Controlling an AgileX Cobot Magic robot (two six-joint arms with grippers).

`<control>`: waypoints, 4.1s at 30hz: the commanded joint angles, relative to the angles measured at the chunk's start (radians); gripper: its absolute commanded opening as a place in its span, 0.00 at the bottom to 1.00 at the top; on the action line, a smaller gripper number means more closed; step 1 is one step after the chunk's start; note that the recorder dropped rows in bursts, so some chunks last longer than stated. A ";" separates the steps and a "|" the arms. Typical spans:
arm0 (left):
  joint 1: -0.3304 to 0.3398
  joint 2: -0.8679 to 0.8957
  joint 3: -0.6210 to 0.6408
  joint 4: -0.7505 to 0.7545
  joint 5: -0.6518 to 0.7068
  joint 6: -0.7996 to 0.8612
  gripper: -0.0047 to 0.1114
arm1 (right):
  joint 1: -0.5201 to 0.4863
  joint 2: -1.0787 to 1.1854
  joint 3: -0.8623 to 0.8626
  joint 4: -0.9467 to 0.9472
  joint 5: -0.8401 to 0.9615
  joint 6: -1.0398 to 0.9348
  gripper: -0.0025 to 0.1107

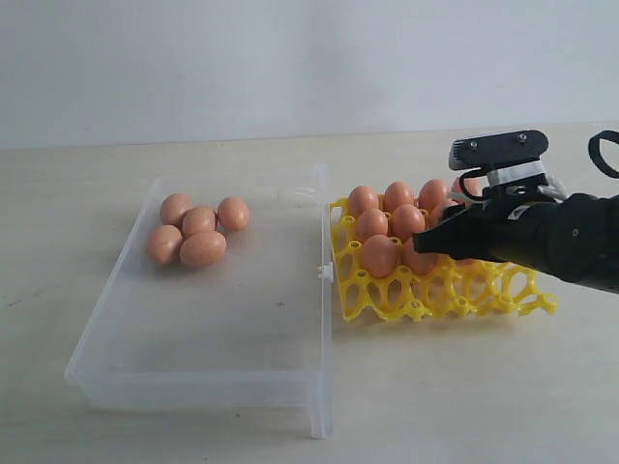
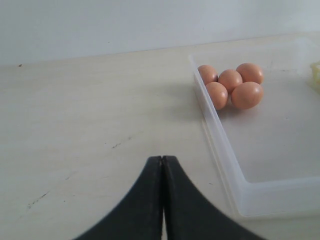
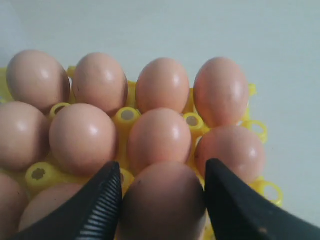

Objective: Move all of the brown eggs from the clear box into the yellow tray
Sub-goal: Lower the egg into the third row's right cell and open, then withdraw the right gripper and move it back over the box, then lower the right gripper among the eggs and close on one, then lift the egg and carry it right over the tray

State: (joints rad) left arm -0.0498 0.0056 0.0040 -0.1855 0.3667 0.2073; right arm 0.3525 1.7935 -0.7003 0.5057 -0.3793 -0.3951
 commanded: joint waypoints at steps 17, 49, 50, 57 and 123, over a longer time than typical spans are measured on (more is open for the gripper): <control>0.001 -0.006 -0.004 -0.001 -0.010 -0.002 0.04 | 0.005 -0.154 -0.094 -0.009 0.199 0.047 0.55; 0.001 -0.006 -0.004 -0.001 -0.010 -0.002 0.04 | 0.300 0.650 -1.364 -0.009 1.162 0.444 0.53; 0.001 -0.006 -0.004 -0.001 -0.010 -0.002 0.04 | 0.297 0.652 -1.364 -0.007 1.164 0.454 0.53; 0.001 -0.006 -0.004 -0.001 -0.010 -0.002 0.04 | 0.274 0.655 -1.364 0.046 1.225 0.475 0.53; 0.001 -0.006 -0.004 -0.001 -0.010 -0.002 0.04 | 0.285 0.584 -1.216 0.145 0.839 0.282 0.02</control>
State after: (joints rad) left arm -0.0498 0.0056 0.0040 -0.1855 0.3667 0.2073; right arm 0.6265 2.4594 -1.9902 0.6548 0.5733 -0.0538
